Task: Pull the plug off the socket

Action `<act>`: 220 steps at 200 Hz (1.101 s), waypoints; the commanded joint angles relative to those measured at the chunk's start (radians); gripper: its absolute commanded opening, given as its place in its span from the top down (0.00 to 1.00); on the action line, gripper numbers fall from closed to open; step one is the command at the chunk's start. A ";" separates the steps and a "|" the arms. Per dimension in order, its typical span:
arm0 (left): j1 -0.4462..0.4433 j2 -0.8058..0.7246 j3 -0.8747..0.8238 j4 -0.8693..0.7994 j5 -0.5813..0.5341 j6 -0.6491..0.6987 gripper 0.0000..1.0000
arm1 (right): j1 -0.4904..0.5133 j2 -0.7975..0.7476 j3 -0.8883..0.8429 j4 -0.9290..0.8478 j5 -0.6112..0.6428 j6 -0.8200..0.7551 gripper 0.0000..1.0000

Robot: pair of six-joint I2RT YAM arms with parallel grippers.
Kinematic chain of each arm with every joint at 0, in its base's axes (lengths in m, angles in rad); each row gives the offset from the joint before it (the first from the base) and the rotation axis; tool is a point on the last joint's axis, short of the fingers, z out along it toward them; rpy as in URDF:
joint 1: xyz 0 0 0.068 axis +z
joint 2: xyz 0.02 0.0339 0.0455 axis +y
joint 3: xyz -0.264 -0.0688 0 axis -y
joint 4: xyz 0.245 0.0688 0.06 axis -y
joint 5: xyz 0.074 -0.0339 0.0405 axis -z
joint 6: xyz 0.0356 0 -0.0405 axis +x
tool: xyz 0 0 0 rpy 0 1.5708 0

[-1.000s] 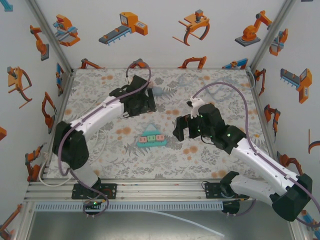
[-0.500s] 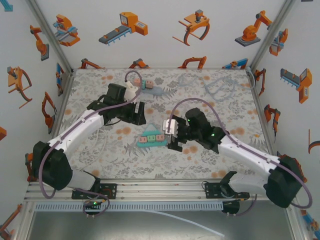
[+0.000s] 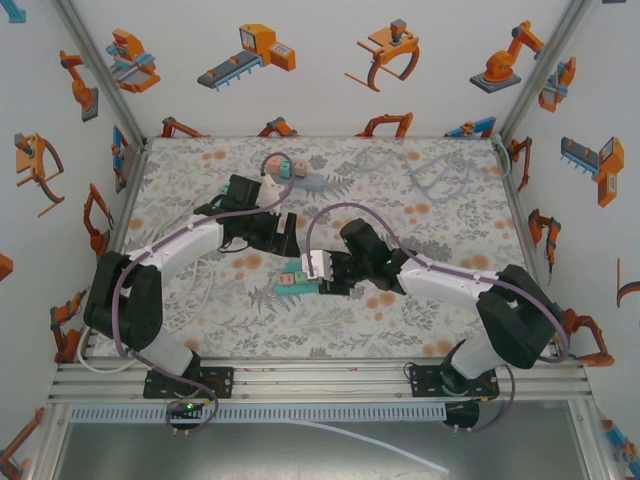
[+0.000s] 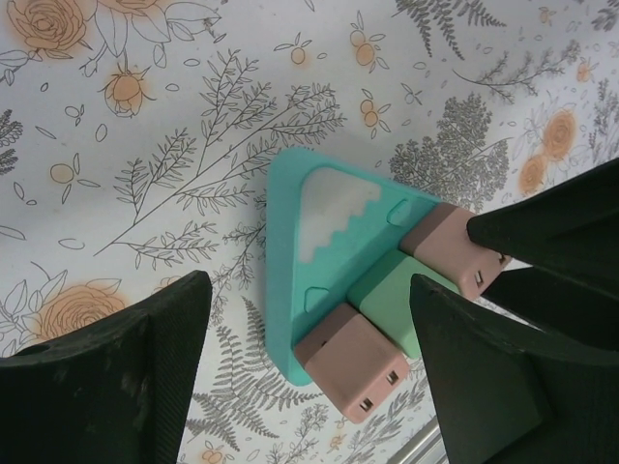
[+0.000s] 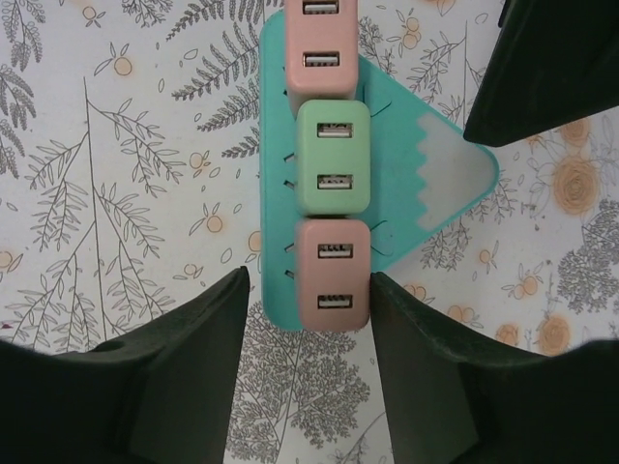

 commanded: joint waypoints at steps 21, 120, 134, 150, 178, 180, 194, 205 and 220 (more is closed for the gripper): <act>-0.009 0.047 -0.017 0.050 0.017 -0.024 0.32 | 0.004 0.066 0.048 0.077 -0.026 0.030 0.58; -0.071 0.186 0.009 0.007 0.038 -0.051 0.41 | 0.004 0.079 0.066 0.065 -0.040 0.059 0.75; -0.072 0.193 0.006 -0.005 0.033 -0.050 0.45 | 0.004 0.073 0.067 0.071 -0.040 0.066 0.76; -0.076 0.191 -0.006 -0.011 0.015 -0.050 0.49 | 0.004 0.064 0.069 0.083 -0.038 0.080 0.76; -0.082 0.198 -0.032 -0.021 -0.037 -0.051 0.51 | 0.004 0.050 0.053 0.165 -0.039 0.130 0.79; -0.083 0.198 -0.034 -0.020 -0.041 -0.051 0.51 | 0.004 0.049 0.051 0.171 -0.040 0.133 0.79; -0.088 0.208 -0.042 -0.030 -0.066 -0.047 0.51 | 0.004 0.041 0.035 0.220 -0.058 0.151 0.80; -0.094 0.213 -0.049 -0.038 -0.093 -0.041 0.51 | 0.004 0.032 0.031 0.240 -0.055 0.160 0.80; -0.098 0.218 -0.057 -0.047 -0.120 -0.037 0.51 | 0.004 0.020 0.032 0.255 -0.052 0.176 0.81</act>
